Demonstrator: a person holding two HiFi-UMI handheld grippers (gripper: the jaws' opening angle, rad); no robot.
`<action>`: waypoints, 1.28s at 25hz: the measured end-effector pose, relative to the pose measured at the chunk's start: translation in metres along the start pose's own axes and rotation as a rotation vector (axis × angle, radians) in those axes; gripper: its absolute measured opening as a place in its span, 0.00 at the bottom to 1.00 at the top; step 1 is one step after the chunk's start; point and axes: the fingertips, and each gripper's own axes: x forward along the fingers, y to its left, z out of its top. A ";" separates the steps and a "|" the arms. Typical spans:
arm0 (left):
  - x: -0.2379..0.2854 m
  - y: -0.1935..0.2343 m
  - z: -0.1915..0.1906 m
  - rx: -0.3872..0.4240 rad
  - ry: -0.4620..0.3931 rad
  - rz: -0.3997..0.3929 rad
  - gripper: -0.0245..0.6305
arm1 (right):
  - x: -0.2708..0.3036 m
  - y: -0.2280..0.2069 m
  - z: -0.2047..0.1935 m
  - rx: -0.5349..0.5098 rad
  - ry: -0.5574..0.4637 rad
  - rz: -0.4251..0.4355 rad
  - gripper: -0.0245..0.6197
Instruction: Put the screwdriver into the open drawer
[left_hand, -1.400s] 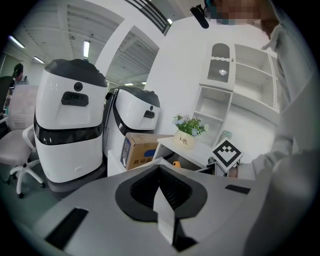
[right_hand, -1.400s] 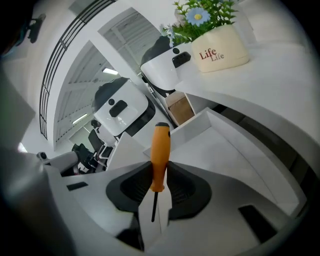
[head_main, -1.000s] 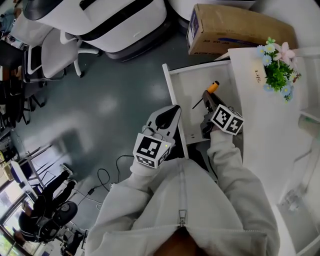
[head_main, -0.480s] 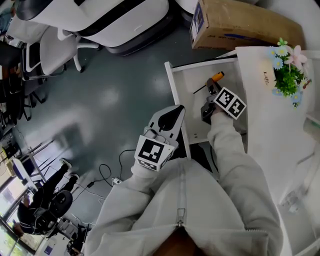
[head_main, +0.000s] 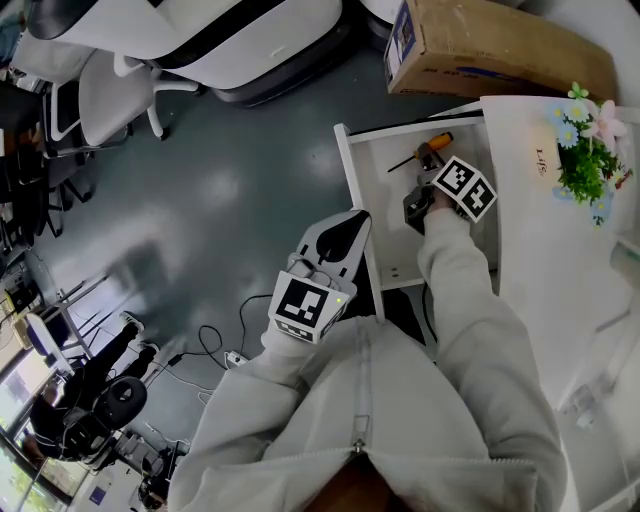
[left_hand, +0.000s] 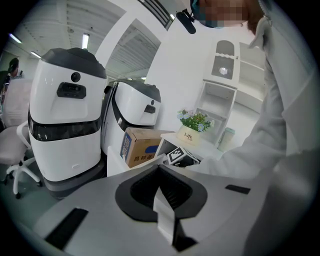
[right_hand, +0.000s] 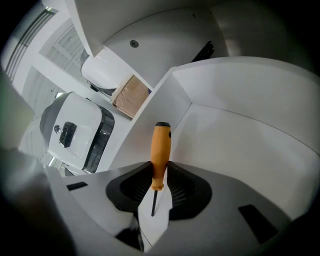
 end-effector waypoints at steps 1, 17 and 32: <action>0.000 0.000 0.000 0.002 -0.001 -0.002 0.06 | 0.001 -0.002 0.000 0.011 0.001 -0.010 0.20; -0.005 0.001 -0.005 -0.012 0.003 0.009 0.06 | 0.010 -0.008 -0.002 0.011 0.023 -0.078 0.27; -0.018 -0.020 0.001 0.023 -0.033 -0.017 0.06 | -0.024 0.002 -0.010 -0.002 0.000 -0.028 0.48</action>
